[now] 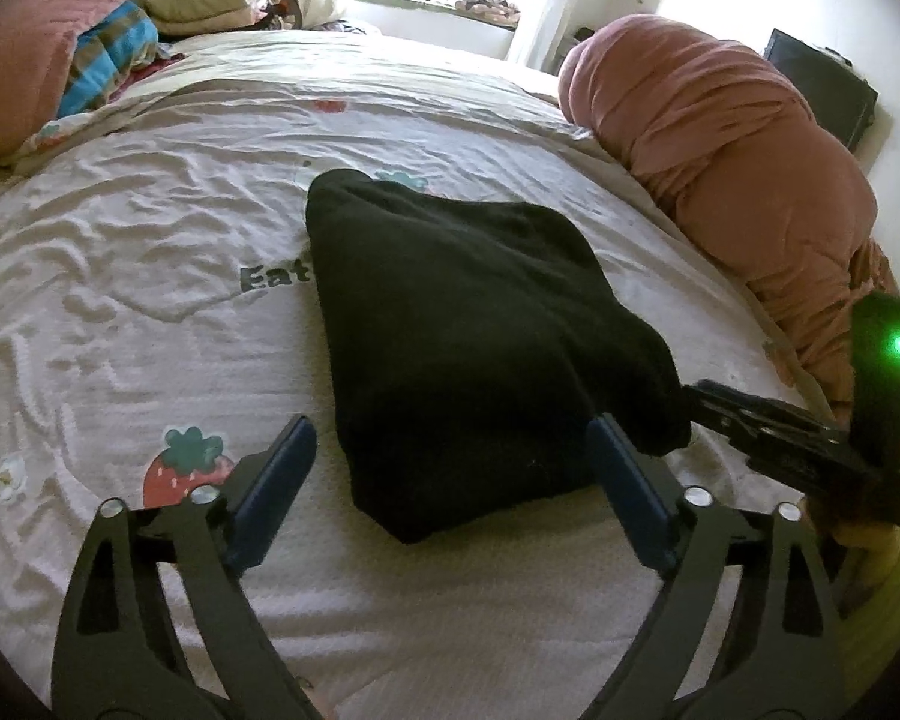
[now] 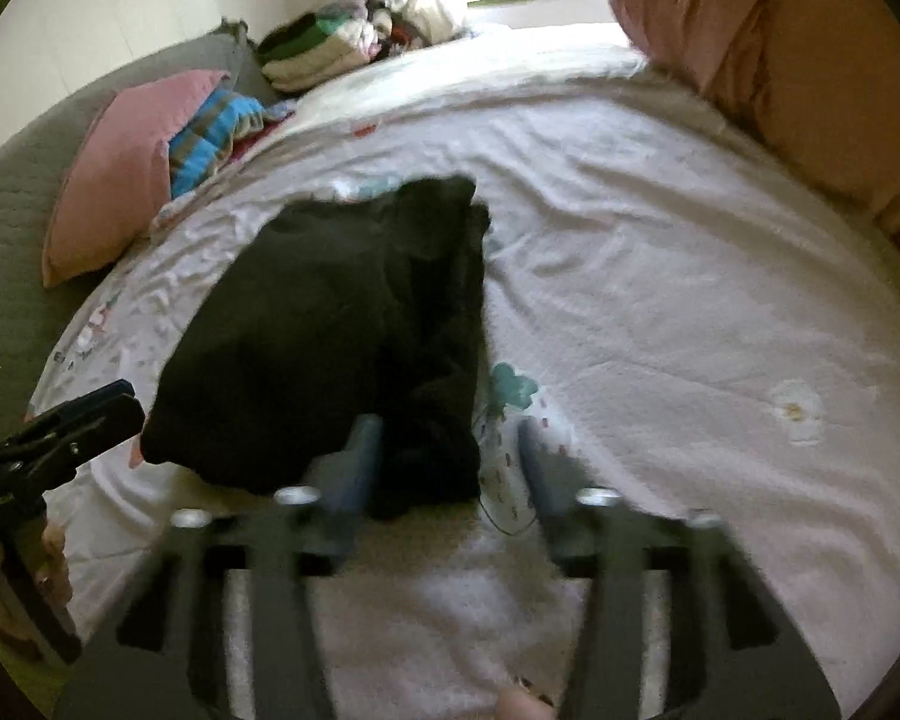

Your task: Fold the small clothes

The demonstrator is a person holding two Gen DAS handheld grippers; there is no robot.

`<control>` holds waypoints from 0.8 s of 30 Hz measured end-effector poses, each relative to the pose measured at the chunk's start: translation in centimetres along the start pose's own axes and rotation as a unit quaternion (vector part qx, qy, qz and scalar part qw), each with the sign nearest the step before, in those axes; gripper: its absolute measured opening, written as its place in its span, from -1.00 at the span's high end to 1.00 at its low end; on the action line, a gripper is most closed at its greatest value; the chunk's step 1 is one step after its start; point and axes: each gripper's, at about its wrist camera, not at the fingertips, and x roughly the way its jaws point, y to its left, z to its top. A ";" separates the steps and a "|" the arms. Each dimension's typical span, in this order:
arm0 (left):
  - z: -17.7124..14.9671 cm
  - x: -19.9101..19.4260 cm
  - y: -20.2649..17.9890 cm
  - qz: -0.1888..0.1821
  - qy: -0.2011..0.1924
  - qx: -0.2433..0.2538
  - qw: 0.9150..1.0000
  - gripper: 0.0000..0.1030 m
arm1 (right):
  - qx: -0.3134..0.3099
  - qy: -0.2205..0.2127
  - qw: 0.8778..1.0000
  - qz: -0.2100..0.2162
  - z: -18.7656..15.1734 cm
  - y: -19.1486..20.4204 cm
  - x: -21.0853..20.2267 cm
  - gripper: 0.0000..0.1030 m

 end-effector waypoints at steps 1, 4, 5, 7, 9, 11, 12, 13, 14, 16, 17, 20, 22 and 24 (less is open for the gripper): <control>0.0 -0.3 0.0 -0.001 -0.002 -0.002 1.000 -0.69 | -0.005 -0.010 1.000 -0.006 -0.2 0.2 -0.8 -0.12; -0.1 -1.2 0.2 0.000 -0.011 -0.007 1.000 -0.82 | -0.020 -0.037 0.999 -0.013 -0.9 1.2 -2.8 -0.60; -0.2 -1.5 0.2 0.001 -0.014 -0.006 1.000 -0.82 | -0.027 -0.046 0.998 -0.019 -1.1 1.6 -3.5 -0.76; -0.4 -2.4 0.1 0.006 -0.020 -0.002 1.000 -0.82 | -0.045 -0.065 0.996 -0.028 -1.8 2.7 -4.9 -0.78; -0.9 -3.2 0.2 0.015 -0.027 -0.001 1.000 -0.82 | -0.061 -0.079 0.994 -0.041 -2.5 3.7 -5.9 -0.88; -1.5 -4.0 0.3 0.020 -0.034 -0.002 0.999 -0.82 | -0.070 -0.090 0.992 -0.049 -3.1 4.5 -6.6 -0.89; -1.9 -4.5 0.4 0.022 -0.037 -0.004 0.999 -0.82 | -0.073 -0.094 0.992 -0.052 -3.5 4.8 -6.8 -0.90; -2.3 -4.9 0.5 0.025 -0.040 -0.004 0.999 -0.82 | -0.076 -0.097 0.991 -0.056 -3.9 5.1 -7.1 -0.91; -2.6 -5.2 0.6 0.027 -0.042 -0.004 0.999 -0.82 | -0.076 -0.102 0.990 -0.059 -4.2 5.4 -7.4 -0.91; -3.4 -5.8 0.8 0.033 -0.045 -0.002 0.998 -0.82 | -0.075 -0.108 0.989 -0.060 -5.0 5.9 -7.8 -0.91; -3.8 -6.2 0.8 0.037 -0.046 -0.002 0.998 -0.82 | -0.074 -0.109 0.990 -0.059 -5.3 6.1 -8.0 -0.91; -5.1 -7.2 1.0 0.042 -0.050 -0.003 0.998 -0.82 | -0.068 -0.117 0.989 -0.064 -6.6 6.7 -8.6 -0.91; -6.0 -7.8 1.0 0.044 -0.053 -0.002 0.998 -0.82 | -0.061 -0.120 0.989 -0.067 -7.5 6.9 -8.6 -0.91; -6.8 -8.4 0.8 0.048 -0.056 0.004 0.997 -0.82 | -0.060 -0.116 0.989 -0.071 -8.2 7.0 -8.5 -0.91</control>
